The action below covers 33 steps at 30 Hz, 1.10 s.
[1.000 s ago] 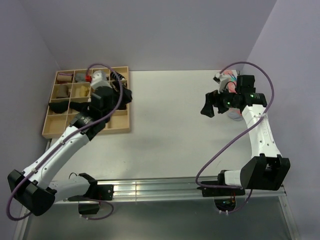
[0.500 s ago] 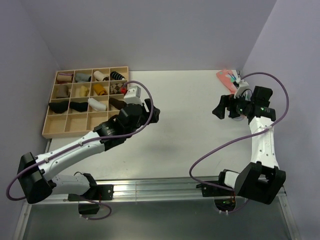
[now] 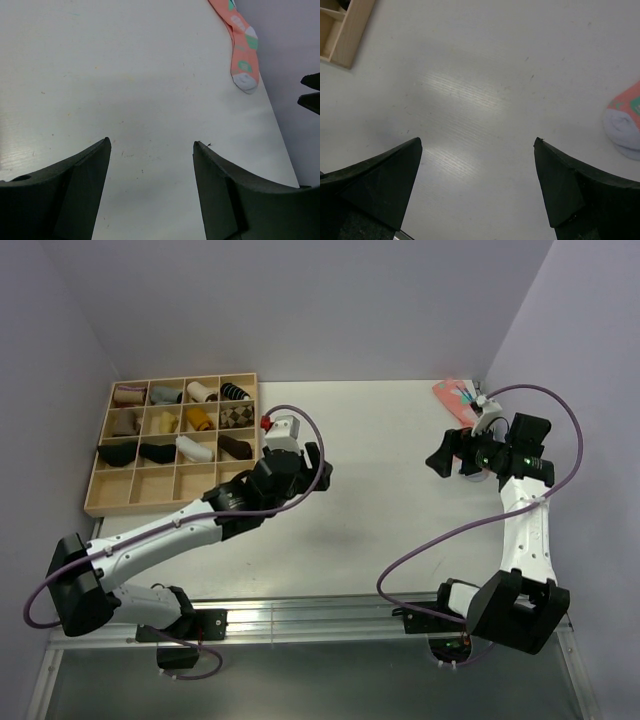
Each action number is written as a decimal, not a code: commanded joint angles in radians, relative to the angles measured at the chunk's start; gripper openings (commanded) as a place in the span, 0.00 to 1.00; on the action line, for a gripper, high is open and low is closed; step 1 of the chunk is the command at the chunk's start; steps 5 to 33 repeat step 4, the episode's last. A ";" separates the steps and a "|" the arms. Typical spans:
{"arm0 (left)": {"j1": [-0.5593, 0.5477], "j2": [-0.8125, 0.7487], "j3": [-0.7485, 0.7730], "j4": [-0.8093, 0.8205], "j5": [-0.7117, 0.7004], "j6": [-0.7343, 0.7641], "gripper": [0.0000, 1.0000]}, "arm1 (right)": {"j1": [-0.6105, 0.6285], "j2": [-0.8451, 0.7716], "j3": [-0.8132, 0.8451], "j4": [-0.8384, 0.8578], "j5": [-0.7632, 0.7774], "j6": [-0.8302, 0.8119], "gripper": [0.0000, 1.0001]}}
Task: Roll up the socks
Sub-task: Reset both arms
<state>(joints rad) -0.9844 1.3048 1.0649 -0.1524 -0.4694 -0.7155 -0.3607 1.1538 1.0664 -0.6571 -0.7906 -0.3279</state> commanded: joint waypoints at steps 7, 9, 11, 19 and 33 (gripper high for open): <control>-0.005 -0.019 0.055 0.024 -0.020 0.039 0.72 | -0.011 -0.029 0.017 0.025 -0.033 -0.005 1.00; -0.005 -0.019 0.055 0.024 -0.020 0.039 0.72 | -0.011 -0.029 0.017 0.025 -0.033 -0.005 1.00; -0.005 -0.019 0.055 0.024 -0.020 0.039 0.72 | -0.011 -0.029 0.017 0.025 -0.033 -0.005 1.00; -0.005 -0.019 0.055 0.024 -0.020 0.039 0.72 | -0.011 -0.029 0.017 0.025 -0.033 -0.005 1.00; -0.005 -0.019 0.055 0.024 -0.020 0.039 0.72 | -0.011 -0.029 0.017 0.025 -0.033 -0.005 1.00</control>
